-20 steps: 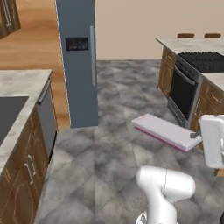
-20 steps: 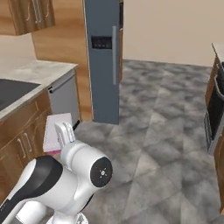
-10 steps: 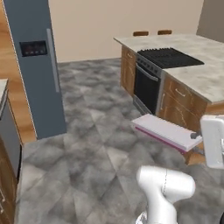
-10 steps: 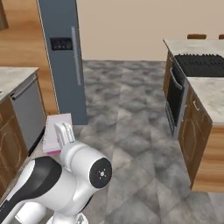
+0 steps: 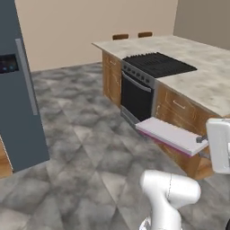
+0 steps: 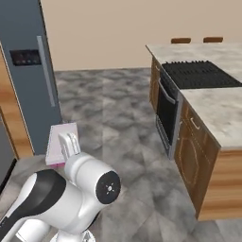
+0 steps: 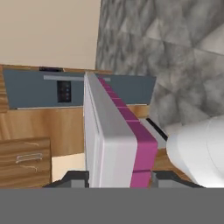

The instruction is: The ice cube tray has been filled with water. Take the tray and place it in the freezer to make ice. Close the freezer door after placing the tray.

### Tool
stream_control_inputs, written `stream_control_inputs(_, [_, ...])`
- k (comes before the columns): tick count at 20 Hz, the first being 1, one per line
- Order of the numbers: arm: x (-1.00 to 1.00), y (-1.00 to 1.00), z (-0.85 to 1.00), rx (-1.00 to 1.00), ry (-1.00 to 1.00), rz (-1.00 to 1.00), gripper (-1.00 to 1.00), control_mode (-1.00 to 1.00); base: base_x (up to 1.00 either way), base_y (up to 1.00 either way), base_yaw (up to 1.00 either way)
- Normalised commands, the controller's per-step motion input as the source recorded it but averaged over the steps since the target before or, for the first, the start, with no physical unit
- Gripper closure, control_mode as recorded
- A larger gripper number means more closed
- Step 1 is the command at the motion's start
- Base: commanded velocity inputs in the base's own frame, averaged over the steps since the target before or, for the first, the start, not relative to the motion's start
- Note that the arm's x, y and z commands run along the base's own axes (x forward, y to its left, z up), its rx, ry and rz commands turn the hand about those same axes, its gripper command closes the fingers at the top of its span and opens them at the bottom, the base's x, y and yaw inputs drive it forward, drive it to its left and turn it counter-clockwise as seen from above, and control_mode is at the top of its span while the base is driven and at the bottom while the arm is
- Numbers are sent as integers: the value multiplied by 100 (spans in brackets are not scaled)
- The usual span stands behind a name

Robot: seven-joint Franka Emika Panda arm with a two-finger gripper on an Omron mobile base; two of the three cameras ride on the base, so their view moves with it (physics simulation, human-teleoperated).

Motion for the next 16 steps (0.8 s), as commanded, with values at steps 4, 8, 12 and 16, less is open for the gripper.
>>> stream_control_inputs(4, [0, 0, 0, 0, 0, 0, 100, 100, 100, 23, -16])
stream_control_inputs(8, [0, 0, 0, 0, 0, 0, 100, 100, 100, 8, -4])
stream_control_inputs(12, [0, 0, 0, 0, 0, 0, 100, 100, 100, 0, 0])
stream_control_inputs(16, [0, 0, 0, 0, 0, 0, 100, 100, 100, 0, 0])
